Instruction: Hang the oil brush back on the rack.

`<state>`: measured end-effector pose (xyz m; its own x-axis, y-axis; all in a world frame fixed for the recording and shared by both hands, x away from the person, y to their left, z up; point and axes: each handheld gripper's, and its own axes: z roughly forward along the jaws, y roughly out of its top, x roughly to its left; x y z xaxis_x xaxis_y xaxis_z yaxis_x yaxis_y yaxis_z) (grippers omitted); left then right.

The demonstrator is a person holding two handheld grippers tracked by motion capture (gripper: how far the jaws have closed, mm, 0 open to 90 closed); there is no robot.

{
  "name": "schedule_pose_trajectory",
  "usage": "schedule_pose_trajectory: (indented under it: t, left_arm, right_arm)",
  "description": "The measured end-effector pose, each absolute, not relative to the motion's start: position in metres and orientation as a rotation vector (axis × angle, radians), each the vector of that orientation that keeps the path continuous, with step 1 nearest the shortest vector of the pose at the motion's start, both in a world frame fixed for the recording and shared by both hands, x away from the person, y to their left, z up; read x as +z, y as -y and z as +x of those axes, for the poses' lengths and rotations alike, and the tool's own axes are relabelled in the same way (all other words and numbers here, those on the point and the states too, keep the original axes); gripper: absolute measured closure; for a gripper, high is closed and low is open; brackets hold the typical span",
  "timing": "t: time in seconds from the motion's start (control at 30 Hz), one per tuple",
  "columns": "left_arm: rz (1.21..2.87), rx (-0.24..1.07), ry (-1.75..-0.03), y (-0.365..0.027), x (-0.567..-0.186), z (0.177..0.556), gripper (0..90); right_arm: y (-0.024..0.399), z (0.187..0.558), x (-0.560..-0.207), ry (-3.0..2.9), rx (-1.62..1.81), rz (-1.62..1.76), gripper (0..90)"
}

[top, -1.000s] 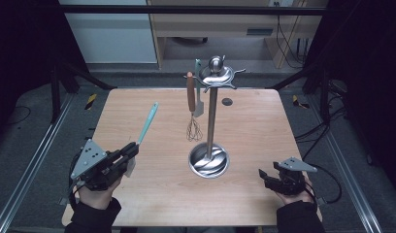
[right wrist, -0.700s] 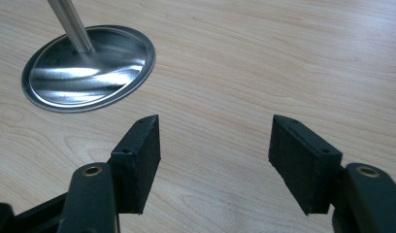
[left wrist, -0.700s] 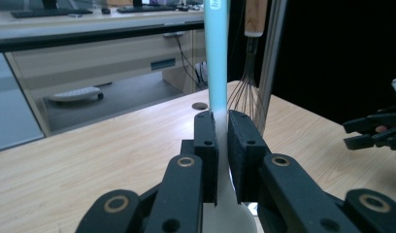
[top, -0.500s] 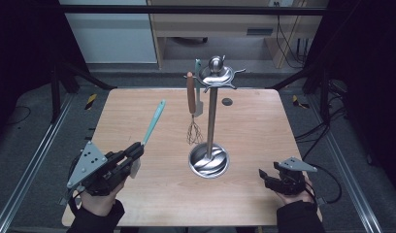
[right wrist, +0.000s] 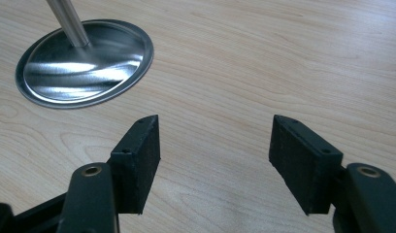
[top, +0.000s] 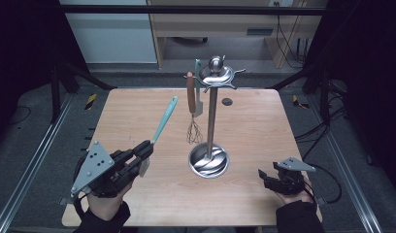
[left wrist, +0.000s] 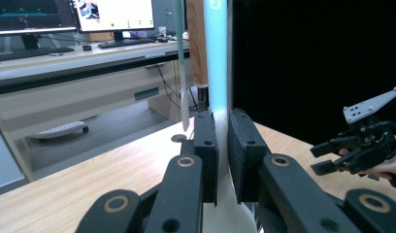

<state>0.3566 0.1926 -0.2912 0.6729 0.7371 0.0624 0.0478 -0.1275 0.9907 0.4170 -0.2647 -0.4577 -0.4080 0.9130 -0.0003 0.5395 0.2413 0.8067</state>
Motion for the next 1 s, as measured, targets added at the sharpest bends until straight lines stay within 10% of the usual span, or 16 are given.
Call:
schedule_pose_trajectory:
  t: [1.0]
  left_arm:
    - [1.61, 0.631, -0.601, -0.157, -0.276, 0.366, 82.3]
  right_arm:
    - [0.265, 0.417, -0.458, -2.043, 1.037, 1.326, 35.6]
